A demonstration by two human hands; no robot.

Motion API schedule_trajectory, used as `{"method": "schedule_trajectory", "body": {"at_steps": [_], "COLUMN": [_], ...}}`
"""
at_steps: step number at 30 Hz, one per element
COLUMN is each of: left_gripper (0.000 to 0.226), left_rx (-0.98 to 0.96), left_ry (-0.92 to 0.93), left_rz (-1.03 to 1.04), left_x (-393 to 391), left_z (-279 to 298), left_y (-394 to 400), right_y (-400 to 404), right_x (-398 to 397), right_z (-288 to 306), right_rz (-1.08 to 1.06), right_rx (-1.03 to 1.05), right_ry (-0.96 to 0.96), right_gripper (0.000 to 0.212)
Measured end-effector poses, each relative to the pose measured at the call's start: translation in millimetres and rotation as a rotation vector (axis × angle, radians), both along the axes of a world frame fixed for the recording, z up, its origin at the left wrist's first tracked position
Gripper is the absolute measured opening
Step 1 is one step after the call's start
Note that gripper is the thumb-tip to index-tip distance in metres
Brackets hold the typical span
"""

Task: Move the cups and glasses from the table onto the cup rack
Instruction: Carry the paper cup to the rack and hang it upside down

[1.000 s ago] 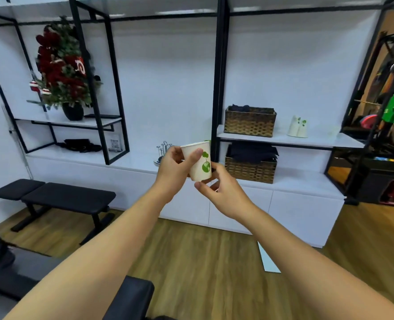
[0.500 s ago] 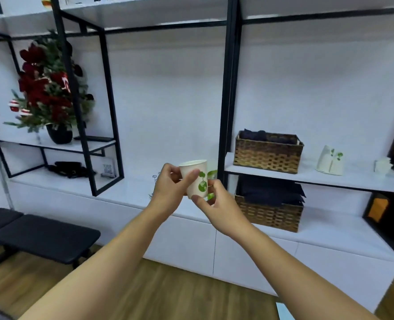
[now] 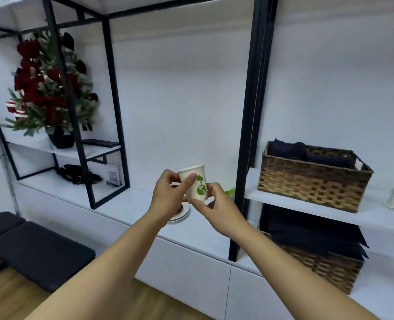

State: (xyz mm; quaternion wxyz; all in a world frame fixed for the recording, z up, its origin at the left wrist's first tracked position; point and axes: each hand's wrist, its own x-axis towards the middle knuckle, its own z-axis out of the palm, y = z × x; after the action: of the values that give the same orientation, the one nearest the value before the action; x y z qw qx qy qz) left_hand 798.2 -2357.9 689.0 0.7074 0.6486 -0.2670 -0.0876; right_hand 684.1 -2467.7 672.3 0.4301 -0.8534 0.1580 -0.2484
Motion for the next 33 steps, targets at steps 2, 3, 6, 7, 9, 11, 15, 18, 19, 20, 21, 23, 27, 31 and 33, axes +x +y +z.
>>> {"method": "schedule_trajectory", "body": {"at_steps": [2,3,6,7,9,11,15,18,19,20,21,23,27,31,33], "left_gripper": [0.041,0.040,0.041,0.040,0.038,0.035,0.022,0.024,0.028,0.031,0.033,0.034,0.038,0.044,0.049], "left_rx": [0.003,-0.005,-0.017,-0.001,0.058,0.129,0.309,0.431,0.474,0.516,0.548,0.598,0.690,0.741,0.753], "left_ry": [0.001,-0.004,-0.008,-0.021,-0.092,-0.197,-0.476,-0.687,-0.749,-0.807,-0.862,-0.933,-0.933,-0.771,-0.655], "left_rz": [0.029,0.056,0.153,0.190,0.258,0.327,0.370,0.335,0.321,0.316,0.320,0.311,0.167,0.033,-0.002], "left_x": [32,45,75,87,111,138,193,246,262,282,303,344,429,498,516], "left_z": [3,4,3,-1,-9,-20,-42,-56,-61,-65,-69,-75,-92,-123,-147], "left_y": [-31,-44,-70,-76,-82,-88,-97,-107,-109,-112,-116,-122,-132,-140,-144], "right_y": [-33,-47,-80,-87,-101,-114,-133,-150,-155,-161,-167,-176,-190,-197,-198], "right_x": [31,46,88,102,128,157,217,269,285,304,323,362,437,498,520], "right_z": [4,7,6,3,-7,-18,-40,-53,-55,-57,-59,-66,-82,-109,-127], "right_rz": [0.014,0.017,0.017,0.019,0.028,0.036,0.049,0.055,0.054,0.053,0.056,0.067,0.099,0.093,0.089], "right_rx": [-0.002,-0.004,0.006,0.010,0.009,0.008,-0.045,-0.101,-0.110,-0.124,-0.141,-0.165,-0.160,-0.103,-0.084], "right_ry": [0.011,0.004,-0.013,-0.011,-0.006,-0.013,-0.001,-0.006,-0.016,-0.020,-0.016,0.005,0.076,0.119,0.145], "right_gripper": [0.045,0.045,0.046,0.045,0.043,0.042,0.044,0.046,0.047,0.047,0.047,0.047,0.049,0.053,0.055]}}
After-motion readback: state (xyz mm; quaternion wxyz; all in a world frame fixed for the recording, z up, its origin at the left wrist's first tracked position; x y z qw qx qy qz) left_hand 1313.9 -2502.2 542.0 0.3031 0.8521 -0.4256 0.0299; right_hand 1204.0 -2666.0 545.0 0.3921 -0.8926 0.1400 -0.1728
